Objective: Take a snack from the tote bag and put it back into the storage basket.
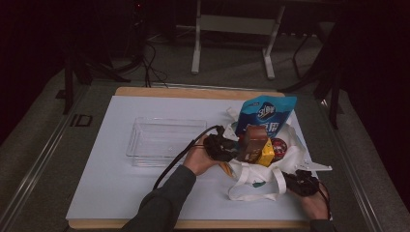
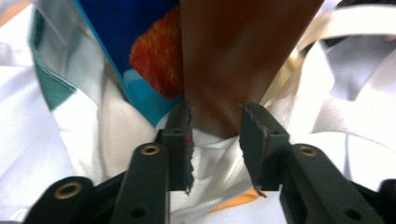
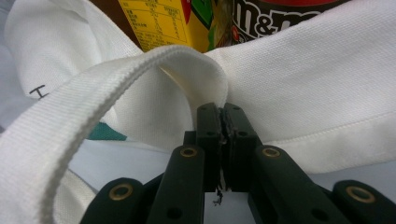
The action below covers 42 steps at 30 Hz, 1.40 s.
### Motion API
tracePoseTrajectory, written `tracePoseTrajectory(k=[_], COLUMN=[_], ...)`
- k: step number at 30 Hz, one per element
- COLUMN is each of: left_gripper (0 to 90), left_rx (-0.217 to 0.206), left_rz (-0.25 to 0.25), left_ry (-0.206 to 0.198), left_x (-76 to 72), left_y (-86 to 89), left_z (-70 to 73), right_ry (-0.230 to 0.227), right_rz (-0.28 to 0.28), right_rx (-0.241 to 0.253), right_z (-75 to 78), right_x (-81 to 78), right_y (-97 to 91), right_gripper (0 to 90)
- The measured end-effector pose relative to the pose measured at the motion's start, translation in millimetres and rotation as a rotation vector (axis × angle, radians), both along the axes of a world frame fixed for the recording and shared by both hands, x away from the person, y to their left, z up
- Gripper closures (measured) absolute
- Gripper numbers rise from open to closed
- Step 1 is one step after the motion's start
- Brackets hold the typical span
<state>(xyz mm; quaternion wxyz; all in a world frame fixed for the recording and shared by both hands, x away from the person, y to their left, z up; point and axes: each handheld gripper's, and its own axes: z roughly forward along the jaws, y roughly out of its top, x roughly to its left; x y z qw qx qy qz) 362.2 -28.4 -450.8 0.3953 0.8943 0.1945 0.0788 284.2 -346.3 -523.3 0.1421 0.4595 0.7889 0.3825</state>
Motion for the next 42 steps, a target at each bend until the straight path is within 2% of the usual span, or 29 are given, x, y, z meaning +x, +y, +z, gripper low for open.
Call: tracePoseTrajectory(k=[2, 6, 12, 16, 23, 28, 31, 34, 42], left_gripper=[61.0, 55.5, 40.9, 35.2, 30.9, 23.8, 19.5, 18.9, 17.3], left_rx=[-0.045, -0.102, -0.170, -0.208, -0.239, -0.276, -0.300, -0.318, -0.339], left_rz=[-0.017, -0.033, -0.034, -0.046, -0.066, -0.092, -0.101, -0.112, -0.150], left_ry=[0.002, -0.013, -0.036, -0.043, -0.081, -0.093, -0.096, -0.097, -0.091], left_x=[-0.2, -0.9, -0.5, 1.5, 3.0, 5.9, 7.3, 9.9, 14.3], left_y=[3.5, 6.8, 9.6, 11.2, 5.1, -0.8, -3.9, -8.5, -21.1], left_z=[3.8, 10.1, 16.9, 20.1, 29.6, 33.6, 35.2, 37.2, 38.1], right_ry=[0.000, 0.000, 0.000, 0.000, -0.002, 0.000, 0.001, 0.000, 0.001], right_rz=[0.000, 0.001, 0.001, 0.001, 0.003, 0.001, 0.003, 0.003, 0.004], right_rx=[0.002, 0.002, 0.004, 0.005, 0.003, 0.008, 0.011, 0.011, 0.015], right_z=[-0.1, -0.2, -0.3, -0.3, -0.4, -0.5, -0.7, -0.7, -1.0], right_x=[0.0, 0.0, 0.1, 0.1, 0.1, 0.0, 0.2, 0.3, 0.4], right_y=[-0.2, -0.3, -0.5, -0.5, -0.6, -0.8, -1.2, -1.3, -1.8], right_gripper=[86.4, 86.4, 86.4, 86.4, 86.4, 86.3, 86.3, 86.3, 86.2])
